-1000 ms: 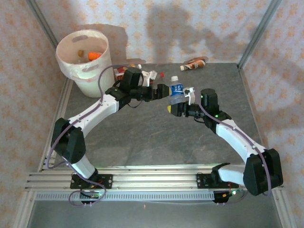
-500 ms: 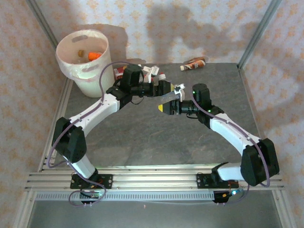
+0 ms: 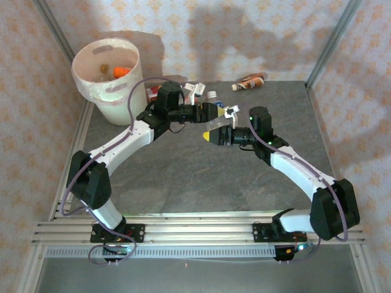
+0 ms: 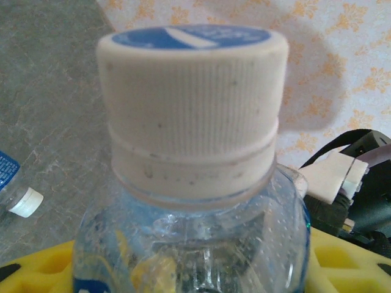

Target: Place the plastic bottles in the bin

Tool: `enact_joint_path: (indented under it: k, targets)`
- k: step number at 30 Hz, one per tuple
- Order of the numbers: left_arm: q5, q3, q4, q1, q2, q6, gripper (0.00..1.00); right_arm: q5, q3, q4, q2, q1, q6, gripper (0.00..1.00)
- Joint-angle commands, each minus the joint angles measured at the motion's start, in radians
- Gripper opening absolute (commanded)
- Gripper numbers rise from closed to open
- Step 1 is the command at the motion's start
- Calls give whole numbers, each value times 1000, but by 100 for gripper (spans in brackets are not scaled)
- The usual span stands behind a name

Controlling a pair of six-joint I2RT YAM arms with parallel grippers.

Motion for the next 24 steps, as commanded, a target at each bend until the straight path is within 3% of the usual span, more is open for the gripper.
enact_joint_path:
  k: [1,5,11,16,24]
  targets:
    - [-105,-10,-6,-12,-22,19,47,90,-17,22,-52,10,-24,82]
    - [-200,-14,-21,0,-24,-1,46,187,2,-79,-70,9,-74,99]
    - [-224,-69,87,54,-29,-98,45,285,28,-200,-94,9,-128,99]
    - [-275,-72,47,82,-54,-88,45,426,20,-241,-157,9,-151,99]
    - [-567,-9,-216,111,-183,68,45,847,38,-370,-210,8,-116,99]
